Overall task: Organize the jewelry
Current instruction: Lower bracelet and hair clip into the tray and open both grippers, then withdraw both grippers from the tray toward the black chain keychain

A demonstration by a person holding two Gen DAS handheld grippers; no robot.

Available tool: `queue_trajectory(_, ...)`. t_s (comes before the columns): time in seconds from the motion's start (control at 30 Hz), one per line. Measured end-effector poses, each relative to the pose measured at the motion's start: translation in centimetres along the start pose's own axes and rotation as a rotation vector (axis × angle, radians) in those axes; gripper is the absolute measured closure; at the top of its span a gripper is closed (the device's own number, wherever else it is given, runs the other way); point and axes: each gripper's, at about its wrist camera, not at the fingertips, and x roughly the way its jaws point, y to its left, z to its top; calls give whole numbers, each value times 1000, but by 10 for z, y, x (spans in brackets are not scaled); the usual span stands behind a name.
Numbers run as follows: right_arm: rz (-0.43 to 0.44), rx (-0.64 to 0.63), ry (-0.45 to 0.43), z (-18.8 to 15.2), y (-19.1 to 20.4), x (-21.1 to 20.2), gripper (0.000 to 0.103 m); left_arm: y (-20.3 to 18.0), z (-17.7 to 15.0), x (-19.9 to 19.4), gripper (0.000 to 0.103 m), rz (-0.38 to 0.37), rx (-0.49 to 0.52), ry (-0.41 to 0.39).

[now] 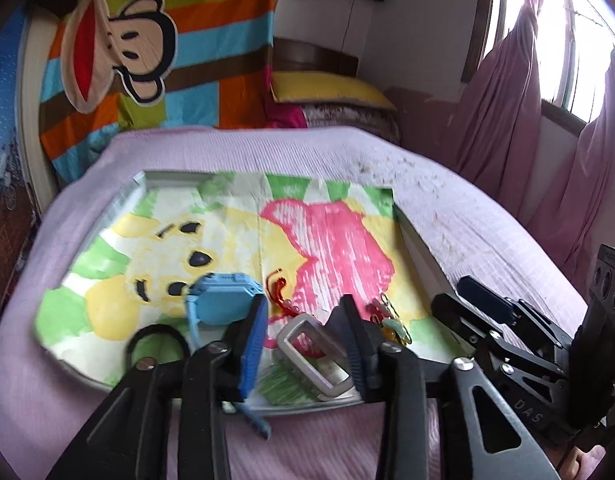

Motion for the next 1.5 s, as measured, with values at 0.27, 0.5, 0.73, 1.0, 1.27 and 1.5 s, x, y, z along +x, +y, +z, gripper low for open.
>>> queue_trajectory(0.27,-9,-17,-117,5,11,-46,48,6,-11,-51,40,56,-2,-134)
queue_trajectory(0.5,-3,-29,-195,1,27,-84,28,15,-32,-88,21,86,-19,-208)
queue_trajectory(0.73,18,-43,-265,-13,43,-121,7,26,-58,-122,3,108,-43,-279)
queue_trajectory(1.0,43,-40,-301,-32,56,-152,1,33,-90,-152,0,158,-35,-339)
queue_trajectory(1.27,51,-75,-296,-52,70,-163,1,44,-111,-161,0,180,-2,-307)
queue_trajectory(1.5,55,-129,-252,-65,76,-161,1,56,-128,-160,0,197,-8,-267)
